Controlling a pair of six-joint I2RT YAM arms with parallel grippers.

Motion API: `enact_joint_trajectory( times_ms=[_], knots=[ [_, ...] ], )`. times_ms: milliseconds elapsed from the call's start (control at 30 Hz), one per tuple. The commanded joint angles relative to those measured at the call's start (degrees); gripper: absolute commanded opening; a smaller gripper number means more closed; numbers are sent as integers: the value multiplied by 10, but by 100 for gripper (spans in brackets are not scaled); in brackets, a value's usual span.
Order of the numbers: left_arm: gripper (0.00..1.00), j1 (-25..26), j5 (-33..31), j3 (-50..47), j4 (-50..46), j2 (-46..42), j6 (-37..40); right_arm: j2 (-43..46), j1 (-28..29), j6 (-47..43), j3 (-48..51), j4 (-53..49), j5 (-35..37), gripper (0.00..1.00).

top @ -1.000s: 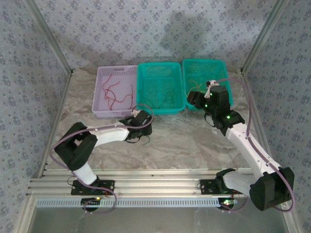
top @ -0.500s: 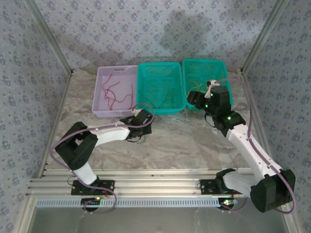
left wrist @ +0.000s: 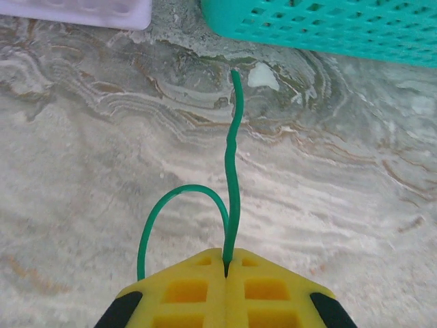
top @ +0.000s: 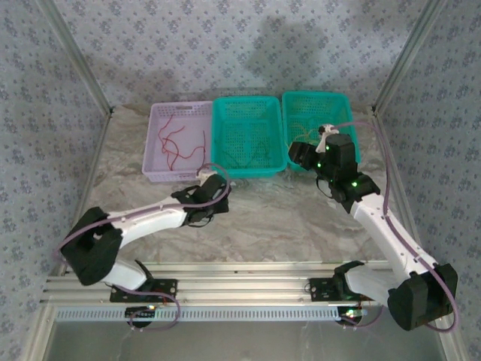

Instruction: Untangle the cables

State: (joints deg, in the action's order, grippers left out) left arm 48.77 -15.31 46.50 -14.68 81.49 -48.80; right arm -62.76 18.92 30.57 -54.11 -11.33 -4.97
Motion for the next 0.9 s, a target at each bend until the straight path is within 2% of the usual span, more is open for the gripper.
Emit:
enact_joint_trajectory(
  times_ms=[0, 200, 233, 367, 400, 500, 633, 700, 867],
  knots=[
    [0, 11, -24, -2, -76, -71, -12, 10, 3, -12, 14, 8, -7, 59],
    [0, 14, -55, 33, -172, -200, 35, 12, 2, -16, 36, 8, -5, 69],
    [0, 14, -63, 45, -183, -213, 44, 12, 1, -15, 39, 9, -6, 75],
    [0, 13, -96, 104, -199, -236, 109, 21, -9, -14, 52, 5, -2, 78],
    [0, 12, -101, 118, -194, -232, 128, 28, -14, -10, 58, 7, 1, 81],
    [0, 4, -112, 173, -178, -206, 175, 45, -28, 0, 71, 15, -5, 97],
    [0, -17, -79, 247, -129, -151, 217, 51, -31, 6, 81, 9, -15, 100],
    [0, -32, -41, 298, -115, -104, 229, 64, -33, 7, 91, 9, -10, 100],
    [0, -61, 2, 395, -75, 10, 262, 96, -40, 6, 101, -3, 0, 100]
  ],
)
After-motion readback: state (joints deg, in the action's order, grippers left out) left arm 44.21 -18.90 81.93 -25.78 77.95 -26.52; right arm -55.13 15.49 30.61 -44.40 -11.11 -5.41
